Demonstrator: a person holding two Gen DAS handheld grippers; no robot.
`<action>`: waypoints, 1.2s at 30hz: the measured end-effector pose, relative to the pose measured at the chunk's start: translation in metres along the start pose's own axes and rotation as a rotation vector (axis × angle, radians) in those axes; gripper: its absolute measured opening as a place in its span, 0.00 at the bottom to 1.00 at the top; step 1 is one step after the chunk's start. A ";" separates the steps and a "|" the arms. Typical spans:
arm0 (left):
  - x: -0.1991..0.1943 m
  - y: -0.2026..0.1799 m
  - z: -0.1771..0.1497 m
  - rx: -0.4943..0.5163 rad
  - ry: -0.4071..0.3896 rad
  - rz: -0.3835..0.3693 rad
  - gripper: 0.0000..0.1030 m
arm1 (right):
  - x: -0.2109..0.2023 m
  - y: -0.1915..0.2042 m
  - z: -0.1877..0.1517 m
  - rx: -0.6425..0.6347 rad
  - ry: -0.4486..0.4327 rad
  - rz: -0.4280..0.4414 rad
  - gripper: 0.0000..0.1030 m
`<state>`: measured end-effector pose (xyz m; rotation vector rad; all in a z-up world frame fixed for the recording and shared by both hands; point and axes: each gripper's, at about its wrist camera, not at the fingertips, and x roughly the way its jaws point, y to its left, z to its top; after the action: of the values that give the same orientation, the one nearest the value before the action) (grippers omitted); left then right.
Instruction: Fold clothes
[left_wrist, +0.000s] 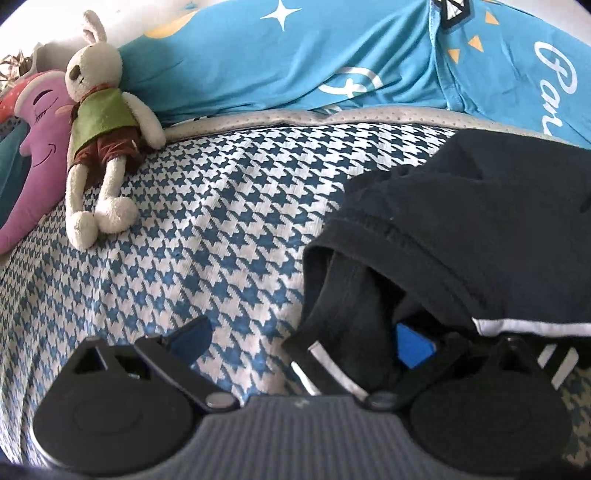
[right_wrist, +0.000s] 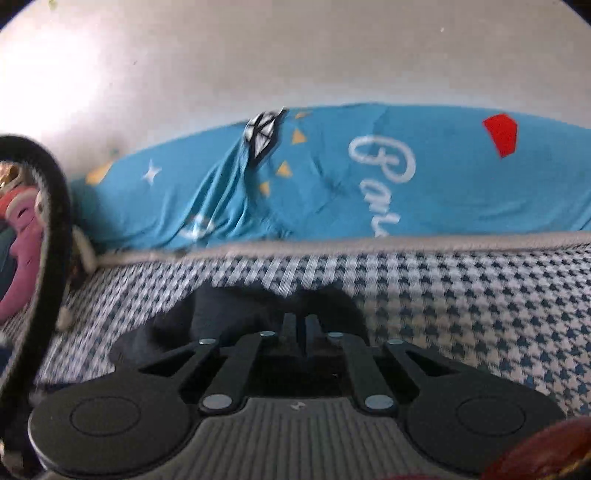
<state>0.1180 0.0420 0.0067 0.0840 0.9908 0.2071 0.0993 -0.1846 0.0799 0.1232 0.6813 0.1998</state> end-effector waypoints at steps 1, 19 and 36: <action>0.000 0.000 0.001 -0.001 -0.002 0.006 1.00 | 0.000 0.000 -0.003 -0.007 0.016 0.015 0.29; -0.004 -0.018 0.003 0.080 -0.107 0.175 1.00 | 0.034 0.022 -0.030 -0.085 0.127 0.016 0.23; 0.001 0.033 0.038 -0.066 -0.171 0.343 1.00 | 0.010 -0.019 0.012 0.187 -0.200 -0.057 0.09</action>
<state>0.1461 0.0755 0.0323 0.2079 0.7933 0.5380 0.1175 -0.2011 0.0793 0.2987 0.5021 0.0673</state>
